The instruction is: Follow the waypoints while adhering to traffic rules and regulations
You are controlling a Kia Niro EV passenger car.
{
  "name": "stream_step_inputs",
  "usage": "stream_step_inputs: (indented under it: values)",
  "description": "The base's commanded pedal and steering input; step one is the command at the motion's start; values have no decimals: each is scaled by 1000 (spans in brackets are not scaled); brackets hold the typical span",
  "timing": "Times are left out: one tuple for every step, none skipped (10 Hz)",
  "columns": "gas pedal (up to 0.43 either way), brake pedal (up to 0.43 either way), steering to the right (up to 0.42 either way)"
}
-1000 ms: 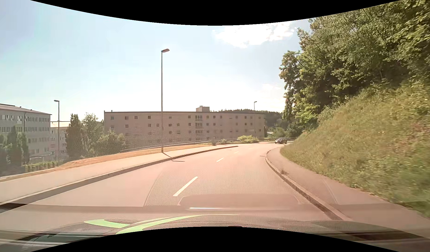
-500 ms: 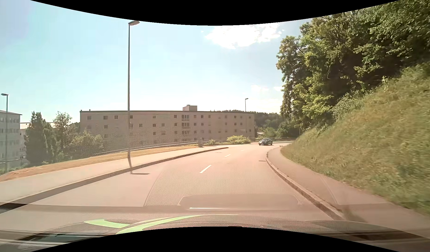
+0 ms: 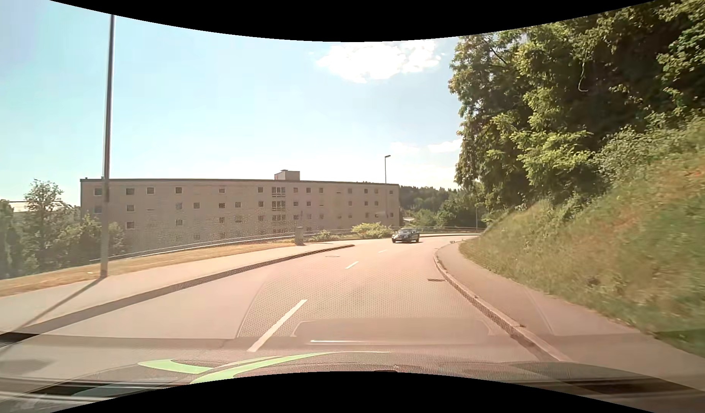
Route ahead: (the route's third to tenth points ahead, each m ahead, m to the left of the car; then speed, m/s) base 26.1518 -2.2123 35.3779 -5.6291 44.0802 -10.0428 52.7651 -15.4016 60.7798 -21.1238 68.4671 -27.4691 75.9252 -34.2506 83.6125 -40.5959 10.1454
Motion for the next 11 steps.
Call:
stream_step_inputs:
  values:
    - [0, 0, 56]
    - [0, 0, 56]
    - [0, 0, 56]
    - [0, 0, 60]
    - [0, 0, 64]
    - [0, 0, 64]
    - [0, 0, 61]
    - [0, 0, 59]
    - [0, 0, 57]
    - [47, 0, 55]
    - [59, 0, 54]
